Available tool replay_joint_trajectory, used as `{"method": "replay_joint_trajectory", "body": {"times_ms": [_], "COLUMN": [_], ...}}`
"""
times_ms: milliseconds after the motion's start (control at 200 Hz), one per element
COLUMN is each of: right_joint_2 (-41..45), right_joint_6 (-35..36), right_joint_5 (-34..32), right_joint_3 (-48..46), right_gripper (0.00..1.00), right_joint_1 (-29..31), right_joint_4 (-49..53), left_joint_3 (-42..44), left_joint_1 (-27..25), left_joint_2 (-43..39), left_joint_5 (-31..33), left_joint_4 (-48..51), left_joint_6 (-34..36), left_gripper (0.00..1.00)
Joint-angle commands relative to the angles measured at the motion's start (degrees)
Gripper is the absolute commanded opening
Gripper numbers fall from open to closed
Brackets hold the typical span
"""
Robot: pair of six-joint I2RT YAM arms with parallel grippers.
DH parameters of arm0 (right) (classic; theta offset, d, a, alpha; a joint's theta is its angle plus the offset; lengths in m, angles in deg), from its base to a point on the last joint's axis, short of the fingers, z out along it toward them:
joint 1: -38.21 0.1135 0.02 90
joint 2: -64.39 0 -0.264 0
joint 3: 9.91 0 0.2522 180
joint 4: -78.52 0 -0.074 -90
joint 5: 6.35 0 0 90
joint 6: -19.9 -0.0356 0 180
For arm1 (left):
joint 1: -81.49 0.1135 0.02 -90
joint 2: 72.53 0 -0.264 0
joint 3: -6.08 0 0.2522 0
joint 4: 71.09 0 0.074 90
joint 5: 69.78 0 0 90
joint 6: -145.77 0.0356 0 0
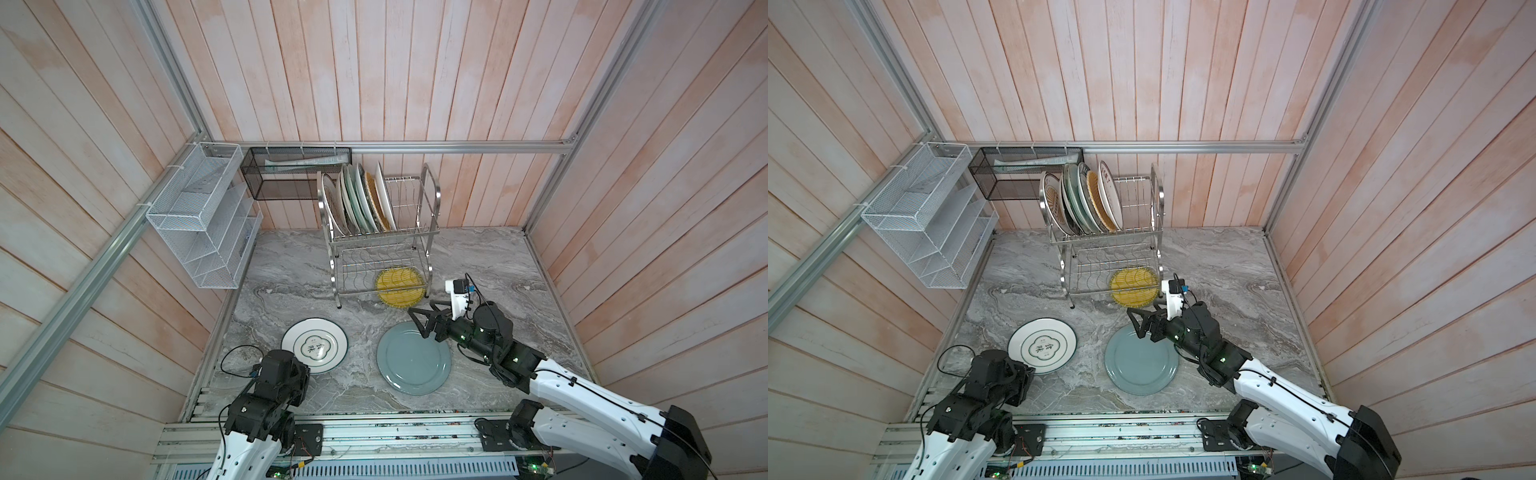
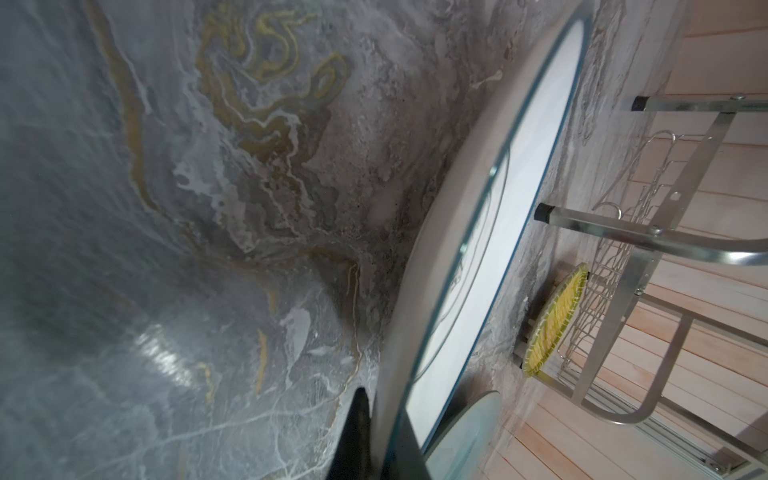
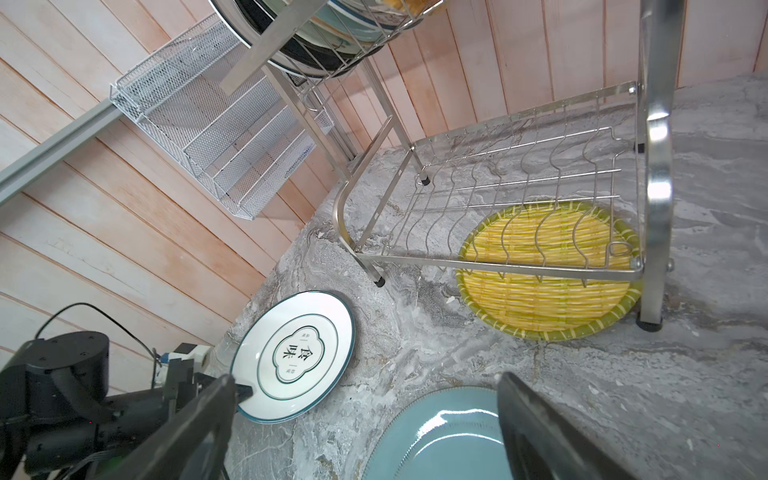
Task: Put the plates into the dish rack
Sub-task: 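Close the left gripper on the plate rim and tilt it up toward the right gripper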
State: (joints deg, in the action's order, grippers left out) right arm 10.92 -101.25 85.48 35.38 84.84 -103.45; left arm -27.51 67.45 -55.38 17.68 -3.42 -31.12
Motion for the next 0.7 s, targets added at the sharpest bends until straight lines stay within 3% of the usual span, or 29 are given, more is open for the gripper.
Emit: {"method": "replay_joint_trajectory", "body": {"times_ms": [0,130,245,410,695], "right_joint_2": [1.0,-1.6,-4.3,-7.3,-15.2], "right_joint_6": [6.6,14.5,27.5,43.7,54.9], "right_joint_5": [-1.4,-0.2,7.0,8.1,3.4], "right_joint_3": [-1.4,0.5,1.4,2.4,7.4], "right_gripper": [0.98,0.98,0.98,0.98,0.98], "right_joint_1": [-0.2,-0.1,0.8,5.1,10.0], "right_joint_4": [-5.5,-7.4,-9.0,-9.2,-10.8], "left_joint_3": [-7.8,-17.6,-25.7,-32.2,-37.7], "left_joint_1": [-0.2,-0.1,-0.2,-1.2,-9.2], "left_joint_2": [2.4,10.2,17.6,22.8,27.9], "left_joint_5": [2.4,2.5,2.0,0.4,1.5], "left_joint_4": [3.8,5.9,8.3,8.7,5.6], "left_joint_6": [5.1,8.4,10.8,11.3,5.6], "left_gripper": [0.0,0.0,0.0,0.0,0.0]}}
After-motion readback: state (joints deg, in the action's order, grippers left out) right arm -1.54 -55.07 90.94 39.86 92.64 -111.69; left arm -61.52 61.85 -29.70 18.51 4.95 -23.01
